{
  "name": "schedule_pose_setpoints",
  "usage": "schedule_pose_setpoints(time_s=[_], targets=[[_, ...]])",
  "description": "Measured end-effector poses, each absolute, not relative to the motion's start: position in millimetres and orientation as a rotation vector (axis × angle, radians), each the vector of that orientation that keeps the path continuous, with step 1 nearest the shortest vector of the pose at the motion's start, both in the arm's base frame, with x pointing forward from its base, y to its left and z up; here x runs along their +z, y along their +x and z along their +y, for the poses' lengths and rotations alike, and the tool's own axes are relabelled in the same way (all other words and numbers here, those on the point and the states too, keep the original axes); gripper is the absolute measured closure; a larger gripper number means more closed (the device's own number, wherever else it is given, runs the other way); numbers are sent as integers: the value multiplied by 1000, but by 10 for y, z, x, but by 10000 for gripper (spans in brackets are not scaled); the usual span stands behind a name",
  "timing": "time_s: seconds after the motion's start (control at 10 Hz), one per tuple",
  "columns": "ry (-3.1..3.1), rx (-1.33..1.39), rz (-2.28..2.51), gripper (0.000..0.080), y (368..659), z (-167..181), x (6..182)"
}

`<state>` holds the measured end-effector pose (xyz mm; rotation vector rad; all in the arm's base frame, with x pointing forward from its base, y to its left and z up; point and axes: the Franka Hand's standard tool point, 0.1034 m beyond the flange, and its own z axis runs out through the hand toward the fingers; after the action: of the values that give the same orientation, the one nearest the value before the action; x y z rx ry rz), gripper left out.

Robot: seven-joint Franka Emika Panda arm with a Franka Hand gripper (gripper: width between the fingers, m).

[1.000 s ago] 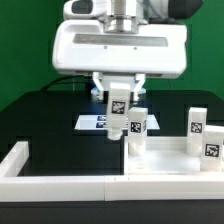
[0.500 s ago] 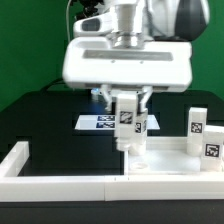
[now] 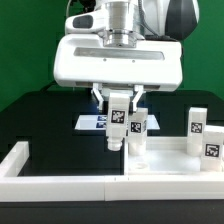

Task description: Assemble square table

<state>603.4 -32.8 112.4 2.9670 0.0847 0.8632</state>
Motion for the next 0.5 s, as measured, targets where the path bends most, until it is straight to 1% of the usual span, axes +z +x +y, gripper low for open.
schedule_pose_setpoints(time_s=[0.3, 0.5], targets=[[3010, 890, 72, 512, 6051, -292, 1148], [3022, 883, 76, 512, 6046, -211, 1101]])
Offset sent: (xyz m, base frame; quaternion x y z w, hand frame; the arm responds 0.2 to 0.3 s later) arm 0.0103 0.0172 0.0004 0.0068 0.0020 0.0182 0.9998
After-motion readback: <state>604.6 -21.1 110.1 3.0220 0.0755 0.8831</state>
